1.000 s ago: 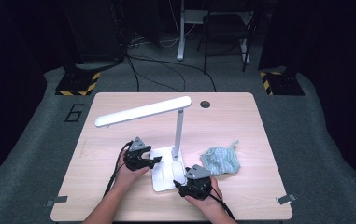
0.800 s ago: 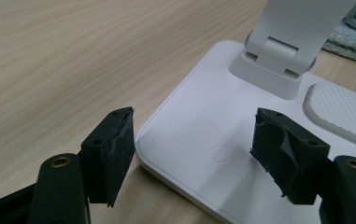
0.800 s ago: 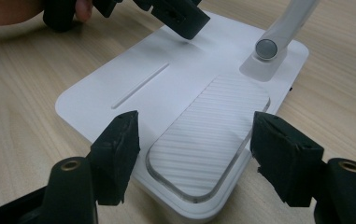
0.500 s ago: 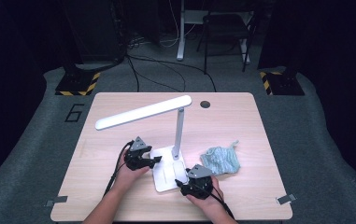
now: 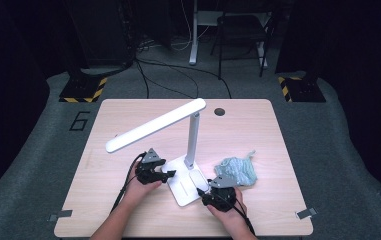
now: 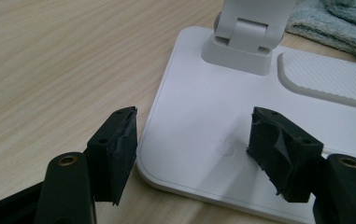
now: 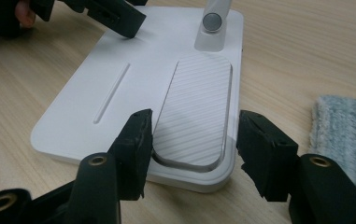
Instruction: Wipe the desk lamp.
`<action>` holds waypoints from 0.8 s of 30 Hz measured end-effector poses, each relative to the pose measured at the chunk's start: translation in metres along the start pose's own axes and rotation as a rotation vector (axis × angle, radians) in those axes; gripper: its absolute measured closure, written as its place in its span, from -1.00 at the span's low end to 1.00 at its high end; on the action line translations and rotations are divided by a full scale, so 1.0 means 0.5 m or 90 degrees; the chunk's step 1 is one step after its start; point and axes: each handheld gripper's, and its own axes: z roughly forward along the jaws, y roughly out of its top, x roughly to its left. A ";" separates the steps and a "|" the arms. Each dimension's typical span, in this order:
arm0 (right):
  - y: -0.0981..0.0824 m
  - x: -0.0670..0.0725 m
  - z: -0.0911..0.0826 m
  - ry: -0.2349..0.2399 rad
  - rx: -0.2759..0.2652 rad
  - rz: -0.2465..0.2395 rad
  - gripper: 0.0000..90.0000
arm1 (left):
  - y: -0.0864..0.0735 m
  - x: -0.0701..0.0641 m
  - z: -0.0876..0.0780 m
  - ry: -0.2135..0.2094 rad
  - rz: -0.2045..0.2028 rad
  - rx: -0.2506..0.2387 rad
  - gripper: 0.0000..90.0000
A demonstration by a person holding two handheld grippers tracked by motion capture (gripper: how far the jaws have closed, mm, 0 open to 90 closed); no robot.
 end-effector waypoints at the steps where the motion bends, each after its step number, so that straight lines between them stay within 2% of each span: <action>1: -0.001 -0.002 0.000 -0.003 -0.001 0.000 0.02 | -0.001 -0.002 0.000 0.001 -0.001 -0.004 -0.27; 4: -0.001 -0.003 -0.001 -0.006 -0.001 0.001 0.03 | -0.002 -0.003 -0.002 0.000 0.005 -0.001 -0.27; 10: 0.000 -0.009 0.000 -0.011 -0.001 0.007 0.03 | -0.004 -0.004 -0.005 -0.008 0.003 0.003 -0.26; 14: -0.003 -0.013 -0.006 -0.032 -0.003 0.005 0.02 | -0.006 -0.011 -0.006 -0.019 0.005 0.008 -0.25; 20: -0.008 -0.029 -0.014 -0.041 -0.003 0.032 -0.02 | -0.008 -0.023 -0.011 -0.024 0.018 0.019 -0.24; 21: -0.009 -0.032 -0.015 -0.040 0.002 0.030 -0.02 | -0.008 -0.026 -0.010 -0.016 0.021 0.015 -0.24; 23: -0.011 -0.035 -0.018 -0.044 0.000 0.035 -0.01 | -0.006 -0.029 -0.014 -0.022 0.030 0.025 -0.22; 24: -0.011 -0.035 -0.019 -0.044 0.003 0.049 0.00 | -0.006 -0.029 -0.014 -0.023 0.031 0.026 -0.21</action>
